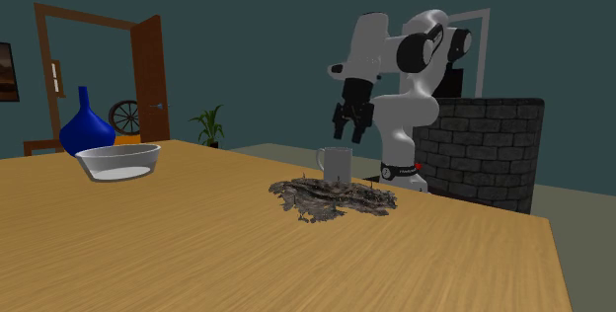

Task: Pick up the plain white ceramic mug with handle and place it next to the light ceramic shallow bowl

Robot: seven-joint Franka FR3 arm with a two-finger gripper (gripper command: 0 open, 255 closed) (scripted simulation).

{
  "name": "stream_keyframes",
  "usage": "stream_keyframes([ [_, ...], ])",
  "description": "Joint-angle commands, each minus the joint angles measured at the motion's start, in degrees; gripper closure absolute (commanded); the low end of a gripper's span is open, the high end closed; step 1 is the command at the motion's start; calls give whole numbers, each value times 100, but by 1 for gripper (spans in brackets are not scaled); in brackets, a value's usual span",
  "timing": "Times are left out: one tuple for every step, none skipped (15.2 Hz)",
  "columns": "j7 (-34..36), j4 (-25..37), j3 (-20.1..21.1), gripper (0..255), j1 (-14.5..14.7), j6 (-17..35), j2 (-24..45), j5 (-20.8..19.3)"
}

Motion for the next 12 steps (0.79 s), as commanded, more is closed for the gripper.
stream_keyframes([
  [48,-126,43,0,23,261,97,54],
  [49,-165,55,0,19,380,176,60],
  [49,-203,67,0,14,500,259,67],
  [49,-240,80,0,8,623,345,73],
  [49,-274,92,0,2,747,435,78],
  [50,-307,105,0,-5,873,529,84],
  [51,-354,125,0,-18,1075,684,91],
  [51,-354,126,0,-18,1075,684,91],
  [51,-354,125,0,-18,1075,683,91],
  [51,-354,125,0,-18,1075,684,91],
  [51,-354,125,0,-18,1075,684,91],
  [51,-354,125,0,-18,1075,684,91],
])
